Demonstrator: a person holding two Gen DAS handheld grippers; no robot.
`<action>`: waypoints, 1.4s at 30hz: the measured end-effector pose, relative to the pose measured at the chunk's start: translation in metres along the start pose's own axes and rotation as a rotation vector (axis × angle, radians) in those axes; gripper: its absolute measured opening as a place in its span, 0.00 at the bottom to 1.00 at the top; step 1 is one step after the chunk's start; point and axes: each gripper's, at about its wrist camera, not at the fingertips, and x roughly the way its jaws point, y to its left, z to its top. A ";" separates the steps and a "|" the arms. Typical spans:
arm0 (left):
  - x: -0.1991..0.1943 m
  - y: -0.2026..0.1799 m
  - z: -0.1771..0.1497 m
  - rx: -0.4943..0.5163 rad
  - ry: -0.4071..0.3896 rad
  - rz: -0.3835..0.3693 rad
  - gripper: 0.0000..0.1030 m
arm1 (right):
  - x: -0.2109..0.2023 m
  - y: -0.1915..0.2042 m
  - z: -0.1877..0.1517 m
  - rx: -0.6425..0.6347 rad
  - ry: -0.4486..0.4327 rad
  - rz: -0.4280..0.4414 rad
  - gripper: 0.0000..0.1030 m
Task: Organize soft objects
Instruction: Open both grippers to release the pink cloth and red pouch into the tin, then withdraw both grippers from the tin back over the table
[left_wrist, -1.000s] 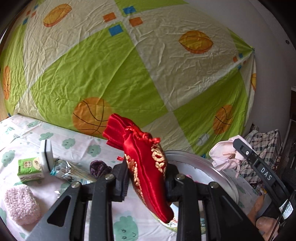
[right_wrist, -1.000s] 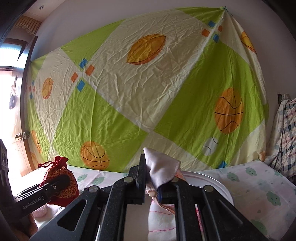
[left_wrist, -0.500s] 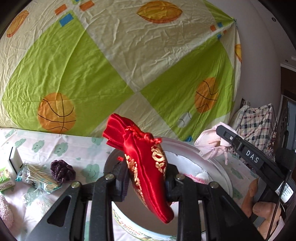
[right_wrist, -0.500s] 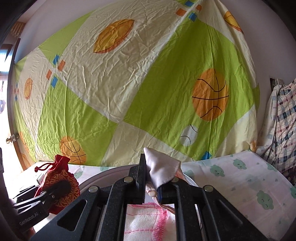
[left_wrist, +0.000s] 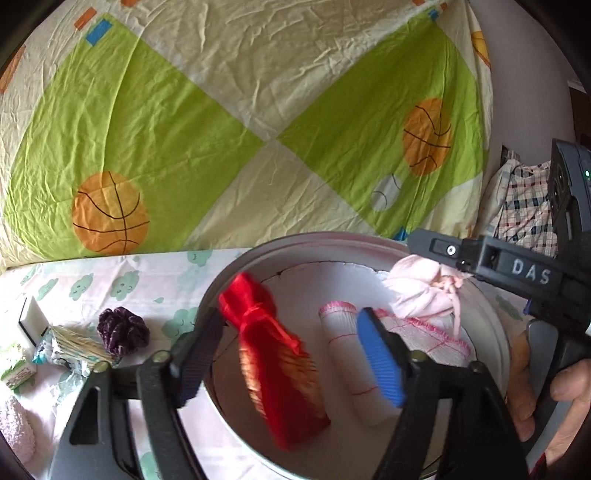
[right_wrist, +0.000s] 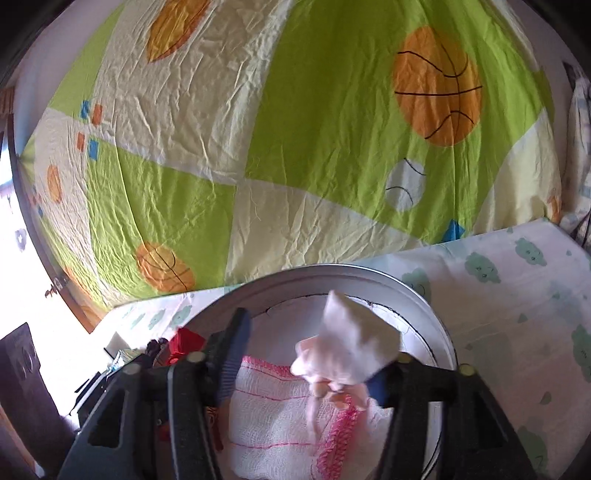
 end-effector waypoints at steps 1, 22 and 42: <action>-0.003 0.000 0.001 0.007 -0.012 0.007 0.86 | -0.005 -0.002 0.001 0.015 -0.016 0.005 0.68; -0.029 0.035 -0.003 -0.152 -0.107 0.081 0.97 | -0.003 -0.005 0.002 0.167 0.194 0.168 0.74; -0.037 0.039 -0.002 -0.150 -0.151 0.171 0.97 | -0.051 -0.028 0.016 0.317 0.035 0.104 0.74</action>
